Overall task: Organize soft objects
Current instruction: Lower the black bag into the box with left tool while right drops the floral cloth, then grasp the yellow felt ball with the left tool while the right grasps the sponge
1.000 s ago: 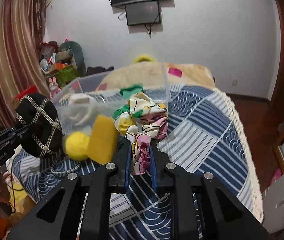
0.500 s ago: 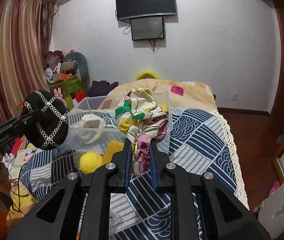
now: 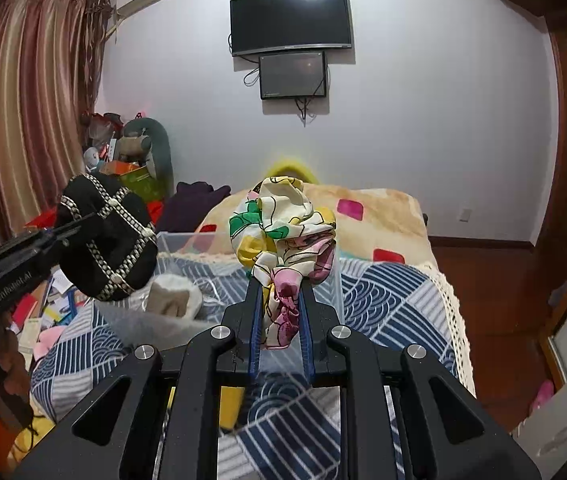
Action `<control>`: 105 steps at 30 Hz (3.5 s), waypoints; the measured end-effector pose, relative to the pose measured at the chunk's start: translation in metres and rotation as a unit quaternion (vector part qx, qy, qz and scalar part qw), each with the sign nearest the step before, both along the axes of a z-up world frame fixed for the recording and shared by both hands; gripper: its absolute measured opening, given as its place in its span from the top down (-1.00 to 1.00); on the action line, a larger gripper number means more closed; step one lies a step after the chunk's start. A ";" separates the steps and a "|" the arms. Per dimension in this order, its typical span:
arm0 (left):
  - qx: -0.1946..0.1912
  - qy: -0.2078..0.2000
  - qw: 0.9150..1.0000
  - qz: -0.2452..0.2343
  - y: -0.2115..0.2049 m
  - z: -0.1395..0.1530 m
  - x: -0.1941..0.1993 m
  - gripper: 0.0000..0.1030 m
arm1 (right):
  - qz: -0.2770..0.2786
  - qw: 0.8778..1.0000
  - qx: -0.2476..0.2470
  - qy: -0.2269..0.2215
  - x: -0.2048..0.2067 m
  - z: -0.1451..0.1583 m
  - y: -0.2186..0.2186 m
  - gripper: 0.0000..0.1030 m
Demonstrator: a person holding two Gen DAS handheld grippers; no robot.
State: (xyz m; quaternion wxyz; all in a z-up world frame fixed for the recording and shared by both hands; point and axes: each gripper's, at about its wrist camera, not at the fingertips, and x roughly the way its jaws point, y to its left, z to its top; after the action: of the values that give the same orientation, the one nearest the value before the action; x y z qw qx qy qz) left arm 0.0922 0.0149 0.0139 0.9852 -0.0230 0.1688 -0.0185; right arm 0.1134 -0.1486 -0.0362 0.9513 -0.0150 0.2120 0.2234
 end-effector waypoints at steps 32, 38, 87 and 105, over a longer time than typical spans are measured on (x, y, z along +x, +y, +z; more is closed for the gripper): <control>0.005 0.137 0.989 -0.048 -0.028 -0.060 0.079 0.76 | 0.000 0.993 -0.088 0.074 0.050 -0.036 0.039 0.67; 0.005 0.143 0.989 -0.046 -0.025 -0.058 0.072 0.55 | -0.003 0.994 -0.091 0.064 0.046 -0.032 0.038 0.29; -0.045 0.163 0.983 -0.077 -0.028 -0.095 0.014 -0.24 | 0.021 0.995 -0.040 0.087 0.001 -0.062 0.025 -0.16; -0.042 0.142 0.987 -0.067 -0.021 -0.092 -0.010 0.32 | 0.049 0.991 -0.026 0.119 0.007 -0.071 0.034 -0.16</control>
State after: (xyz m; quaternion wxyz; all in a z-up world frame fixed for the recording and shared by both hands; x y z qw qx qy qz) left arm 0.0822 -0.0061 -0.0782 0.9458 -0.0555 0.3074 -0.0882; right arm 0.1201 -0.1150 -0.1071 0.9065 -0.0236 0.3282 0.2645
